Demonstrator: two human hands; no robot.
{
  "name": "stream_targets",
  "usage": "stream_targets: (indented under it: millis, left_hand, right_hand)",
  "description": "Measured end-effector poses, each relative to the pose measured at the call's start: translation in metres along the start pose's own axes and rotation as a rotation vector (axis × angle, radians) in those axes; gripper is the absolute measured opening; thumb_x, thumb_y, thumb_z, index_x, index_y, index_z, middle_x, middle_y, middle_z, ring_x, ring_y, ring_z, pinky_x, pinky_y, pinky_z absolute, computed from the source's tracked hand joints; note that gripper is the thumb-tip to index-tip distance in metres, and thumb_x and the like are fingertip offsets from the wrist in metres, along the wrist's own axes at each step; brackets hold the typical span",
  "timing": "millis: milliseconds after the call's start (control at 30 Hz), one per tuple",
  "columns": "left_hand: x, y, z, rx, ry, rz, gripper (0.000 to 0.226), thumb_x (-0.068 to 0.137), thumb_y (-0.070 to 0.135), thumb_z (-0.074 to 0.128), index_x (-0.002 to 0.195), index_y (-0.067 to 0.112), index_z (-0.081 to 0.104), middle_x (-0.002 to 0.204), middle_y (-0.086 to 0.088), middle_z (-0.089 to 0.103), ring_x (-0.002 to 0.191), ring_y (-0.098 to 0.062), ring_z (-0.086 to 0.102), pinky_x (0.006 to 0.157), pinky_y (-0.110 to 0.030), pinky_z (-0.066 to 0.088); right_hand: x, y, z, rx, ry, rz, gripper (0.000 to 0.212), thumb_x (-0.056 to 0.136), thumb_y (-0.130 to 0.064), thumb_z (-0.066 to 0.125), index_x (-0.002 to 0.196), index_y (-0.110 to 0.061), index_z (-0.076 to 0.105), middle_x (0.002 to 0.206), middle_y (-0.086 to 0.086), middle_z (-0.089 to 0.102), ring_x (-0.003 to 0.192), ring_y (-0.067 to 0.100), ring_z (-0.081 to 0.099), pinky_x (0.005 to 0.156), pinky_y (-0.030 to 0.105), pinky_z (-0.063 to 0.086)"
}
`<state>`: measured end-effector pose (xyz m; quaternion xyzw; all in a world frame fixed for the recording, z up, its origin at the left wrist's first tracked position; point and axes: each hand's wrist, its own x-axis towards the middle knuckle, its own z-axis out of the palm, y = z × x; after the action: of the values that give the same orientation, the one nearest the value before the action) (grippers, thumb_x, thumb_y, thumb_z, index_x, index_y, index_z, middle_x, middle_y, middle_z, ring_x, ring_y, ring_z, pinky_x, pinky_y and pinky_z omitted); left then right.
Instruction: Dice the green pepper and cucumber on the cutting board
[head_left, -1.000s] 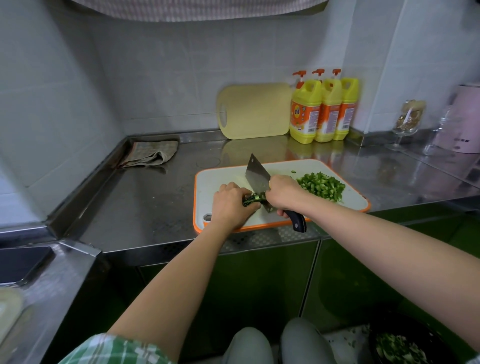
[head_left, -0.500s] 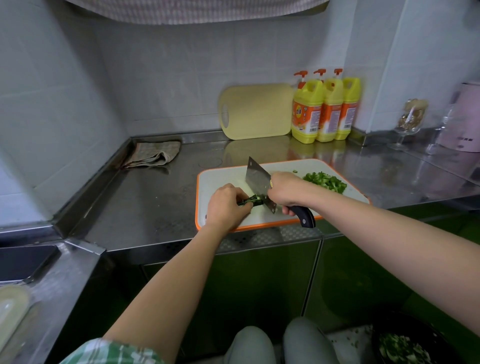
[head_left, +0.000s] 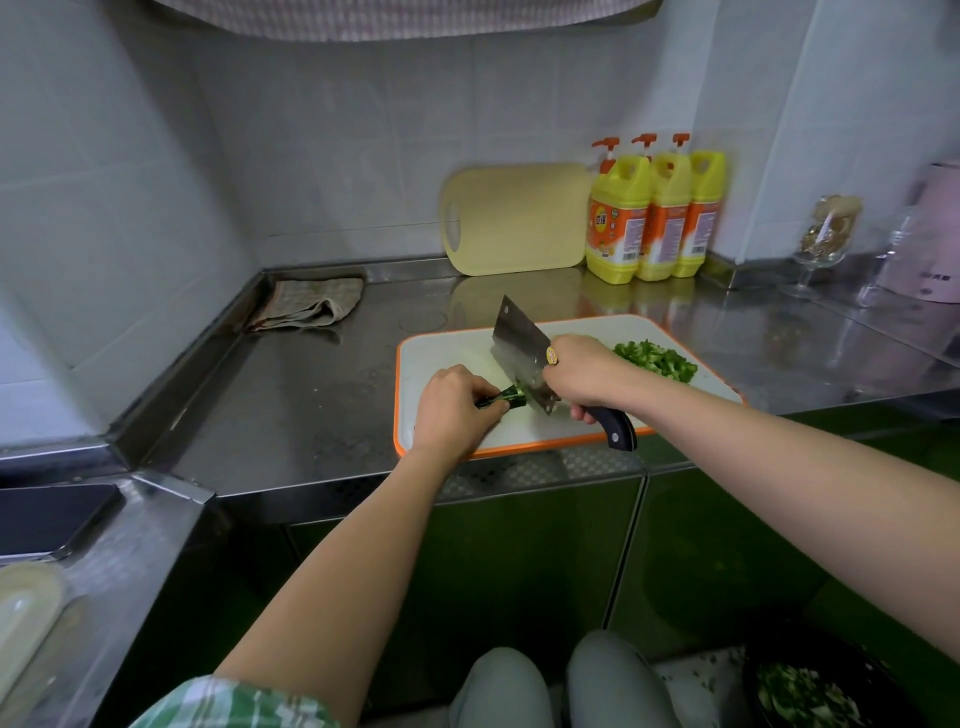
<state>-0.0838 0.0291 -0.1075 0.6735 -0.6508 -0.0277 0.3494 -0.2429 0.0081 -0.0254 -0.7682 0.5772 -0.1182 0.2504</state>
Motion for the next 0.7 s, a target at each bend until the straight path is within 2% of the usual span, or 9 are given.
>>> stream_targets:
  millis: [100,167,267,433,600,700]
  left_hand:
    - [0.0,0.001,0.0,-0.013,-0.005,-0.006,0.019,0.084,0.028,0.072,0.099,0.018,0.077,0.094,-0.003,0.065,0.093,-0.02,0.054,0.077,-0.035,0.048]
    - [-0.001,0.001,0.001,-0.018,-0.003,-0.005,0.018,0.084,0.028,0.072,0.098,0.018,0.078,0.093,-0.003,0.066,0.092,-0.021,0.055,0.076,-0.035,0.047]
    - [-0.001,0.001,0.0,-0.02,0.002,-0.001,0.017,0.085,0.027,0.071,0.097,0.018,0.078,0.092,-0.002,0.067,0.091,-0.02,0.056,0.073,-0.032,0.045]
    - [-0.002,0.004,-0.001,-0.01,0.006,0.008,0.018,0.086,0.027,0.071,0.099,0.016,0.078,0.091,-0.003,0.068,0.09,-0.021,0.056,0.073,-0.032,0.045]
    - [0.002,0.016,0.0,0.014,-0.039,0.024,0.019,0.087,0.027,0.069,0.101,0.017,0.077,0.093,-0.003,0.072,0.085,-0.019,0.058,0.067,-0.026,0.038]
    - [0.005,0.024,0.008,0.03,-0.05,0.039,0.019,0.086,0.029,0.07,0.099,0.017,0.078,0.092,-0.004,0.073,0.086,-0.023,0.062,0.069,-0.03,0.048]
  right_hand:
    - [-0.001,-0.005,-0.005,-0.074,-0.073,0.016,0.02,0.097,-0.006,0.035,0.107,0.007,0.047,0.036,0.011,0.053,0.04,0.024,0.05,0.044,0.025,0.046]
    - [-0.003,-0.007,-0.004,-0.097,-0.099,0.028,0.016,0.096,-0.002,0.035,0.104,0.008,0.045,0.033,0.01,0.05,0.04,0.024,0.049,0.044,0.025,0.046]
    - [-0.003,-0.009,0.001,-0.109,-0.109,0.035,0.014,0.096,-0.002,0.036,0.102,0.006,0.047,0.043,0.013,0.054,0.039,0.023,0.049,0.042,0.024,0.045]
    - [0.001,-0.009,0.016,-0.138,-0.051,0.036,0.024,0.096,-0.002,0.039,0.114,0.008,0.053,0.059,0.015,0.059,0.043,0.023,0.055,0.039,0.025,0.047]
    - [0.004,0.004,0.009,-0.023,0.027,0.02,0.025,0.099,-0.005,0.035,0.118,0.004,0.047,0.062,0.017,0.058,0.043,0.023,0.053,0.038,0.026,0.044]
    - [0.004,0.006,-0.005,0.011,0.053,0.009,0.02,0.099,-0.007,0.034,0.115,-0.001,0.044,0.059,0.016,0.057,0.04,0.021,0.052,0.039,0.023,0.043]
